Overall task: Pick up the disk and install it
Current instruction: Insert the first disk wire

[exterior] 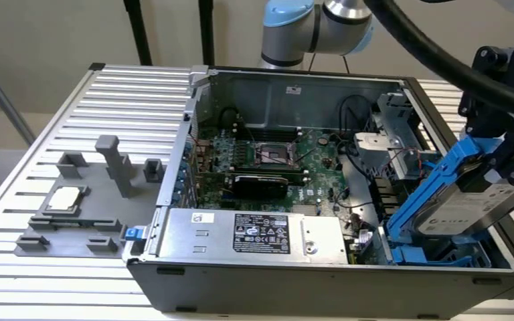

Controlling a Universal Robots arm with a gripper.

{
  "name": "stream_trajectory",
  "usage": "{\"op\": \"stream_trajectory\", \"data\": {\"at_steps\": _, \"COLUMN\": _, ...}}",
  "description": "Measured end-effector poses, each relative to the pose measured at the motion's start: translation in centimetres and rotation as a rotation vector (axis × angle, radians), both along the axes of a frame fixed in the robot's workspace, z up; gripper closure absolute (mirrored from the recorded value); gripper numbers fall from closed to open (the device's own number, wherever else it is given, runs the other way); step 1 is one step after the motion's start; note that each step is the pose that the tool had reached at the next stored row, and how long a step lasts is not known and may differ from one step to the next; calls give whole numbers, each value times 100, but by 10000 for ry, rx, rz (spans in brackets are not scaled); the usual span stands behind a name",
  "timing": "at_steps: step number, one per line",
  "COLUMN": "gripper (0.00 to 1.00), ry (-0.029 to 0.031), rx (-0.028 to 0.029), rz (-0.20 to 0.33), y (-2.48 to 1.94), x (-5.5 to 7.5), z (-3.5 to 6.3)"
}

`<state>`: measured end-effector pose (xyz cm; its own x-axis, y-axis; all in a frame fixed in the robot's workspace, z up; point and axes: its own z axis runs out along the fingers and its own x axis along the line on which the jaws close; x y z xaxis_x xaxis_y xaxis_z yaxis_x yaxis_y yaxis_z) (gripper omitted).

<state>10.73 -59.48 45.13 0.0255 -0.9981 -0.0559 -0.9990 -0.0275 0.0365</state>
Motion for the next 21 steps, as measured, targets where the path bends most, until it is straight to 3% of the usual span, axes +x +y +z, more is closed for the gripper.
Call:
{"op": "stream_trajectory", "data": {"at_steps": 5, "gripper": 100, "ry": 3, "rx": -2, "rz": 0, "y": 1, "x": 0, "z": 163}}
{"op": "stream_trajectory", "data": {"at_steps": 10, "gripper": 100, "ry": 5, "rx": 23, "rz": 0, "y": 1, "x": 0, "z": 202}}
{"op": "stream_trajectory", "data": {"at_steps": 13, "gripper": 100, "ry": 27, "rx": 24, "rz": 0, "y": -47, "x": 0, "z": 257}}
{"op": "stream_trajectory", "data": {"at_steps": 15, "gripper": 100, "ry": 32, "rx": 24, "rz": -3, "y": -101, "x": 0, "z": 260}}
{"op": "stream_trajectory", "data": {"at_steps": 21, "gripper": 100, "ry": 33, "rx": 23, "rz": -2, "y": -106, "x": 0, "z": 170}}
